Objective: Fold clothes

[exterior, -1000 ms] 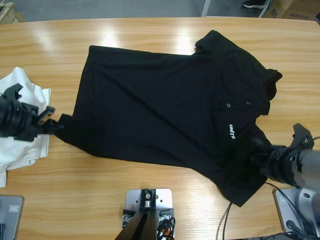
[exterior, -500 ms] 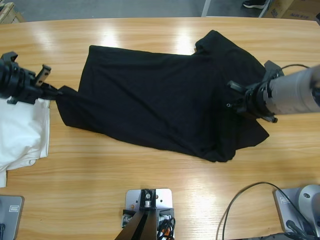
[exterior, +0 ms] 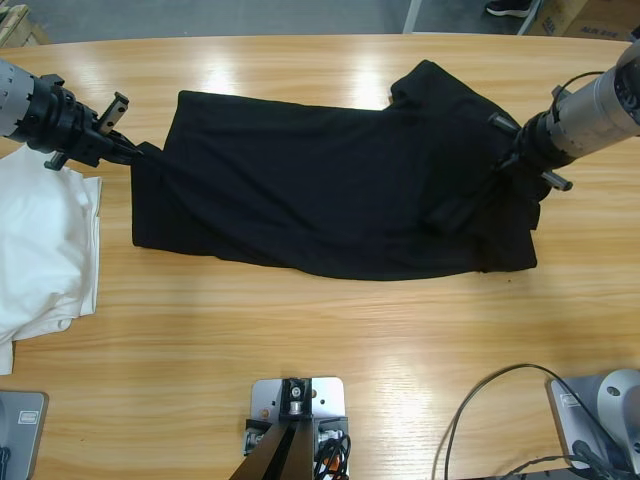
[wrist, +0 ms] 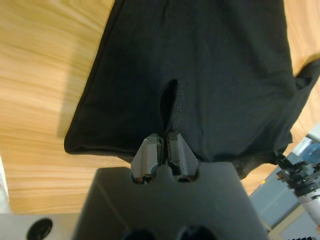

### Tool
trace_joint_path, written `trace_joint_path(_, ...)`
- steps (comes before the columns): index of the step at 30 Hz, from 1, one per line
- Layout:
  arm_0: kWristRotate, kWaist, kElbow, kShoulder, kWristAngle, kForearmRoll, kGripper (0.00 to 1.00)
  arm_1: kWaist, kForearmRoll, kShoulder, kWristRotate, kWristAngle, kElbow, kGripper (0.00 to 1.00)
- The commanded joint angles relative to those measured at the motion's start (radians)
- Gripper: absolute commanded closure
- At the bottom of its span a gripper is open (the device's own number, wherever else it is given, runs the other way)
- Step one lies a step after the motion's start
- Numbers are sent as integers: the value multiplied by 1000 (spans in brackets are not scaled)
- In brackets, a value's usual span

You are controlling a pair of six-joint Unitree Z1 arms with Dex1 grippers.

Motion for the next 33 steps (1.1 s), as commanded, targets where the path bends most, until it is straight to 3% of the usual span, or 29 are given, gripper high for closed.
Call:
trace_joint_path(1, 19, 26, -3, 54, -12, 21, 1000, -130, -5, 44, -57, 25, -3, 1000)
trace_joint_path(20, 35, 33, 9, 102, -4, 30, 1000, -193, -7, 77, -125, 18, -9, 1000)
trace_joint_path(24, 35, 33, 17, 108, 2, 30, 1000, -193, -97, 86, -148, 23, 2, 1000)
trace_joint_path(25, 35, 33, 20, 108, 6, 30, 1000, -193, -126, 85, -151, 40, 2, 629)
trace_joint_path(26, 35, 33, 20, 108, 7, 32, 1000, -193, -144, 79, -165, 61, -3, 177)
trace_joint_path(27, 35, 33, 19, 107, 8, 39, 937, -193, -146, 66, -192, 65, -10, 24)
trace_joint_path(28, 35, 33, 19, 105, 18, 48, 461, -193, -146, 50, -212, 64, -13, 2)
trace_joint_path(29, 36, 33, 18, 105, 25, 55, 104, -193, -146, 36, -233, 64, -15, 0)
trace_joint_path(30, 42, 33, 17, 104, 25, 58, 35, -193, -146, 19, -252, 64, -17, 0)
trace_joint_path(33, 49, 38, 19, 88, 57, 82, 32, -193, -146, -35, -309, 64, -24, 0)
